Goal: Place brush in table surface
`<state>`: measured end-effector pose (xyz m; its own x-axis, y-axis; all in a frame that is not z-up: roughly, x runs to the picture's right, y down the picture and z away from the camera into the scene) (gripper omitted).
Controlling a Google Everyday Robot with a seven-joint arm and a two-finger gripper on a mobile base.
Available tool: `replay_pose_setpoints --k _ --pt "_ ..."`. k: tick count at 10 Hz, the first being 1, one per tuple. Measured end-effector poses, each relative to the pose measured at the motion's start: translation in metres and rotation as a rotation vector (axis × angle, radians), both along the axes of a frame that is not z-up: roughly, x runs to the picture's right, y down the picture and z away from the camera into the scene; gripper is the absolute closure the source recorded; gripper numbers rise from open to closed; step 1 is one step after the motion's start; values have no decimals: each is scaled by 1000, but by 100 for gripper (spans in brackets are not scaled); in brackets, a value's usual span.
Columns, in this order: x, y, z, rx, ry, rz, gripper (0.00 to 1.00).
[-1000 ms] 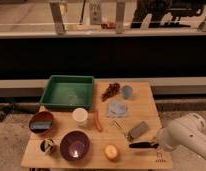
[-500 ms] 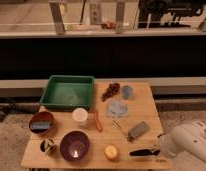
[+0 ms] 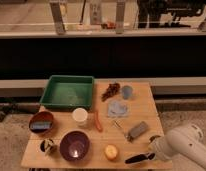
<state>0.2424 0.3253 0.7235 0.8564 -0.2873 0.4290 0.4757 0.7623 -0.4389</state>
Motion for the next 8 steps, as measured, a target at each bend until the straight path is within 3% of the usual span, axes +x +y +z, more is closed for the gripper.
replay_pose_setpoints --k 4,8 --pt "-11 -12 4 21 -2 -1 20" --pt "-12 -37 -11 51 23 -25 20"
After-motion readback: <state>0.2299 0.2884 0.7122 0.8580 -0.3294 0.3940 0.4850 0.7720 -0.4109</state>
